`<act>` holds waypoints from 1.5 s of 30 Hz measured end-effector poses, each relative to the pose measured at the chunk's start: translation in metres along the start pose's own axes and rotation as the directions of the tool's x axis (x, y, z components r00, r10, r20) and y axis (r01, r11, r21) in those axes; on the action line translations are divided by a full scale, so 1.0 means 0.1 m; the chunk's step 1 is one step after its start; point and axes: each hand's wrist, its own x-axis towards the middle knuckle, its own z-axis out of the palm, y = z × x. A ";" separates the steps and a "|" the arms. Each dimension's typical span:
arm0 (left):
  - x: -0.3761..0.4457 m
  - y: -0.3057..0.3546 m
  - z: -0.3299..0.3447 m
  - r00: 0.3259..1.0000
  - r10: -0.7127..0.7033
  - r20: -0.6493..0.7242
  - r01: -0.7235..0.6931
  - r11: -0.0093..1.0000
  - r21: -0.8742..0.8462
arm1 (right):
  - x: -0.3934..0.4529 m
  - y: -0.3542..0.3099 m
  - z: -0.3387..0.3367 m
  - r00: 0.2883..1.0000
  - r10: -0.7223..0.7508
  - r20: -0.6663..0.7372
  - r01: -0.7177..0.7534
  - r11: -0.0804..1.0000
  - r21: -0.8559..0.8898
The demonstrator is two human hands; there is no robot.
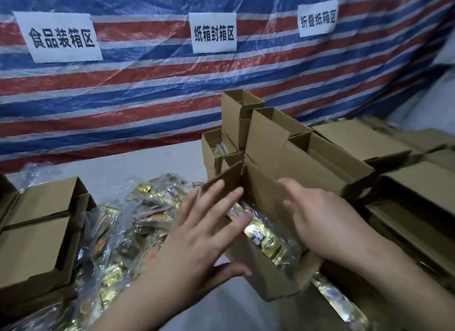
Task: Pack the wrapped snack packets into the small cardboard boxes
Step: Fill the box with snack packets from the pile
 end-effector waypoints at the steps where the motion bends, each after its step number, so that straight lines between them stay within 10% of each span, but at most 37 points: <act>1: 0.15 0.06 0.00 0.995 0.103 -0.010 -0.103 0.995 0.006 | -0.09 0.08 -0.08 0.999 0.024 -0.022 -0.024 0.999 -0.025; 16: 1.52 1.29 0.38 0.895 0.445 -0.029 -0.396 0.764 -0.509 | -1.00 1.60 -0.77 0.946 0.303 -0.118 -0.324 0.913 -0.249; 45: 2.04 1.28 0.89 0.876 0.466 0.120 -0.330 0.762 -0.557 | -0.64 2.00 -0.40 0.914 0.377 -0.152 -0.405 0.871 -0.279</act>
